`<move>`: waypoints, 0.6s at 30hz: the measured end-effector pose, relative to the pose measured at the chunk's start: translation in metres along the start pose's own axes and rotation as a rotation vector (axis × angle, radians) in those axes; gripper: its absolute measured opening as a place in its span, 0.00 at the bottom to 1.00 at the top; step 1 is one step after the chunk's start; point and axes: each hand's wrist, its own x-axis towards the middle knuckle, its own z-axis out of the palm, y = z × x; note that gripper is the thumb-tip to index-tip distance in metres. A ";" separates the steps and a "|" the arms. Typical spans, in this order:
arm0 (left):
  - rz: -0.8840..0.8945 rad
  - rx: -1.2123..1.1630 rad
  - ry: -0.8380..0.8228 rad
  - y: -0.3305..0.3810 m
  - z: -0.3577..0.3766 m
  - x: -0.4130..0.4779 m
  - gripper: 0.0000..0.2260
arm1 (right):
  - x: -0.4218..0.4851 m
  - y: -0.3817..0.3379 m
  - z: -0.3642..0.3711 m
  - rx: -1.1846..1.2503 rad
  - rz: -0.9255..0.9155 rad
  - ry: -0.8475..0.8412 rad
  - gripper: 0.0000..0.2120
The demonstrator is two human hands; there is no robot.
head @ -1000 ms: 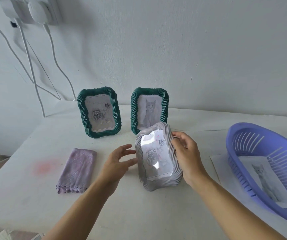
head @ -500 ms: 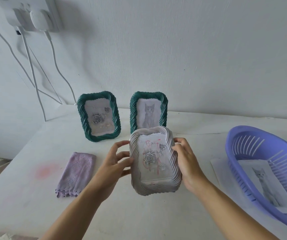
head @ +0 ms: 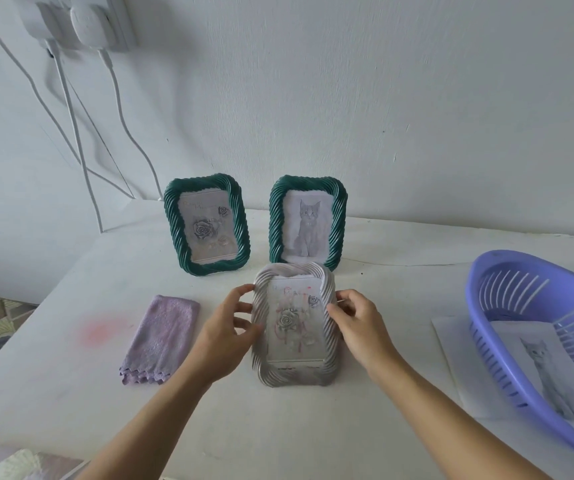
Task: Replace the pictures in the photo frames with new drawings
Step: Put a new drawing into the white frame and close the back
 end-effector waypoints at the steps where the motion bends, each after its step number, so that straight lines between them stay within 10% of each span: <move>1: 0.002 0.043 -0.006 -0.002 0.000 0.003 0.24 | 0.001 0.002 0.000 -0.084 -0.025 0.016 0.04; 18: 0.050 0.512 0.067 -0.010 0.003 0.006 0.14 | 0.001 0.022 -0.001 -0.595 -0.241 0.068 0.12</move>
